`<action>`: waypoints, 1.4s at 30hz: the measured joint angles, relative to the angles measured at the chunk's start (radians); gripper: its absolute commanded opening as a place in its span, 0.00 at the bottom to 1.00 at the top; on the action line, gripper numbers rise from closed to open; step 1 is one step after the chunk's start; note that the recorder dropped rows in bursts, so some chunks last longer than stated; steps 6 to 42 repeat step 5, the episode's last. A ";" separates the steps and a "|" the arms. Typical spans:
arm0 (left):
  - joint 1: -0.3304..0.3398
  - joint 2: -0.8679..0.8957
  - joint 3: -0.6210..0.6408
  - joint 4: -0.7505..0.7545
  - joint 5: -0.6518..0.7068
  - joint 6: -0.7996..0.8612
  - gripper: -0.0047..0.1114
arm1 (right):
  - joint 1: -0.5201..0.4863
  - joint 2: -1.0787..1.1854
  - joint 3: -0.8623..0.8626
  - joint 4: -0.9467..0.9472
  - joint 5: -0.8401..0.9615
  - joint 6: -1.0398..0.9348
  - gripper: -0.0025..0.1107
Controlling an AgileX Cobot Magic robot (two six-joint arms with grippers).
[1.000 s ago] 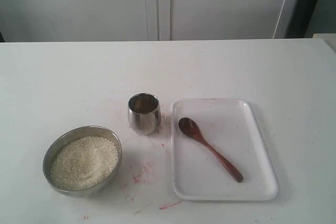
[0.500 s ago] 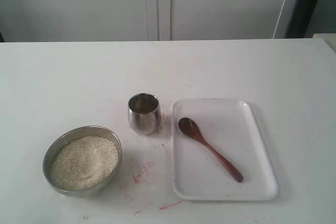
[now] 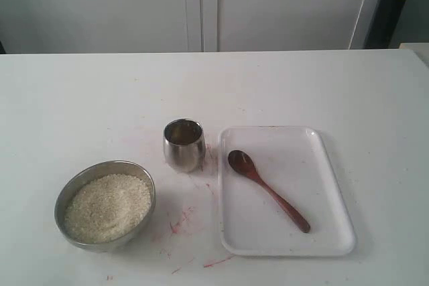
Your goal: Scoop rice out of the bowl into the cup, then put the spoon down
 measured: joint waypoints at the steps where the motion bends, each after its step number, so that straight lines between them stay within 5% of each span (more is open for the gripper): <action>1: 0.000 0.000 0.000 0.000 0.000 0.000 0.16 | 0.000 0.000 0.000 0.000 0.000 0.000 0.02; 42: 0.000 0.000 0.000 0.000 0.000 0.000 0.16 | 0.000 0.000 0.000 0.000 0.000 0.000 0.02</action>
